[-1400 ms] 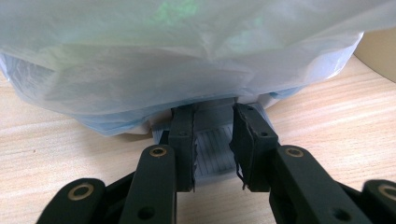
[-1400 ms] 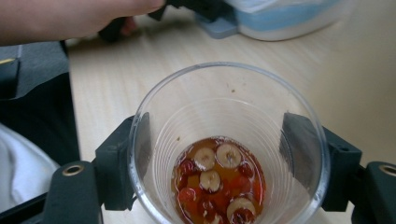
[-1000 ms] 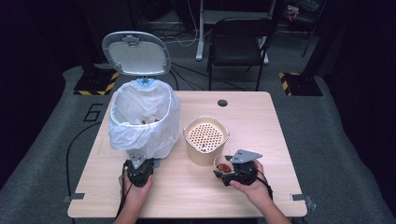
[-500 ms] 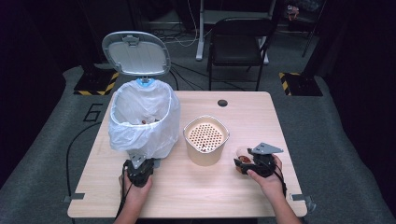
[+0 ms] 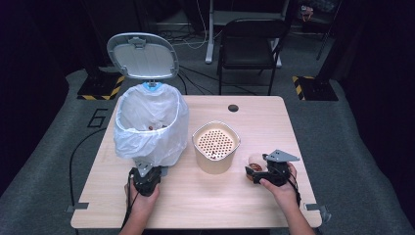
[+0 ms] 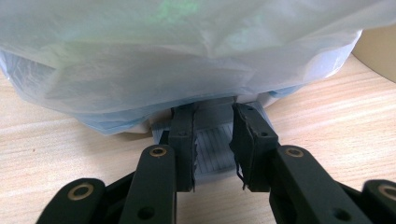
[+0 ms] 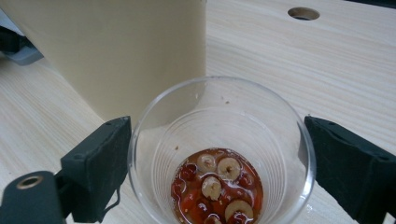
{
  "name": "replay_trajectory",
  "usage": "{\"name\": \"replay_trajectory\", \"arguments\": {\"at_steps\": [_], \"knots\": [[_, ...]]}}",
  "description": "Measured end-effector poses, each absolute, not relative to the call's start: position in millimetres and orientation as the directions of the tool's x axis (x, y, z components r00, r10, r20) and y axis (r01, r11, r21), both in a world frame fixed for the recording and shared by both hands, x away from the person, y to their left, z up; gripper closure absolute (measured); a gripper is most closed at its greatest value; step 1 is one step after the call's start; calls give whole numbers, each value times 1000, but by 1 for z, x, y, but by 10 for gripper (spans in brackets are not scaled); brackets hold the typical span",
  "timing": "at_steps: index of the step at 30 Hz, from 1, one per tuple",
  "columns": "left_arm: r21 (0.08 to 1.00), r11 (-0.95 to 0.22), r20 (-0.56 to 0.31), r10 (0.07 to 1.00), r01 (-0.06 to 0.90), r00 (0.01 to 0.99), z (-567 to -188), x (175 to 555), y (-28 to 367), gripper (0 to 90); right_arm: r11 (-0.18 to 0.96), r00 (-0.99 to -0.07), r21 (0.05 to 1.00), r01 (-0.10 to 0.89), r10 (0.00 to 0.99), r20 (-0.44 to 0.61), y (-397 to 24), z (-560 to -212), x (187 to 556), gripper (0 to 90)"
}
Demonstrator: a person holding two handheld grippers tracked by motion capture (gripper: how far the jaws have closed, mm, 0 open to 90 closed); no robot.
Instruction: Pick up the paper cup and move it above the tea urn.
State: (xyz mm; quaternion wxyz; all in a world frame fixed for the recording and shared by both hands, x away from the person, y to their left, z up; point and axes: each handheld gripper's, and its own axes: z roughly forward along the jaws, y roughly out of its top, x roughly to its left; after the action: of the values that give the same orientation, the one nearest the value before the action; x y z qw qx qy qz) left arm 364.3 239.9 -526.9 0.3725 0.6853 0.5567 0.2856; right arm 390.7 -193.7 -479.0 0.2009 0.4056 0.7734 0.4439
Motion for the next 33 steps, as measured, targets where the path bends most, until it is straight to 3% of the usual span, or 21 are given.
{"name": "replay_trajectory", "arguments": {"at_steps": [11,25,33], "knots": [[828,-101,-26,975,551,219,-527,364,240,698,236,-581,884,405,812,49,-196,-450,385,149],[829,-101,-27,975,550,219,-527,364,240,698,276,-625,875,398,779,39,-167,-410,431,541],[829,-102,-26,975,550,219,-527,364,240,698,275,-637,854,441,766,82,-154,-410,452,645]]}}
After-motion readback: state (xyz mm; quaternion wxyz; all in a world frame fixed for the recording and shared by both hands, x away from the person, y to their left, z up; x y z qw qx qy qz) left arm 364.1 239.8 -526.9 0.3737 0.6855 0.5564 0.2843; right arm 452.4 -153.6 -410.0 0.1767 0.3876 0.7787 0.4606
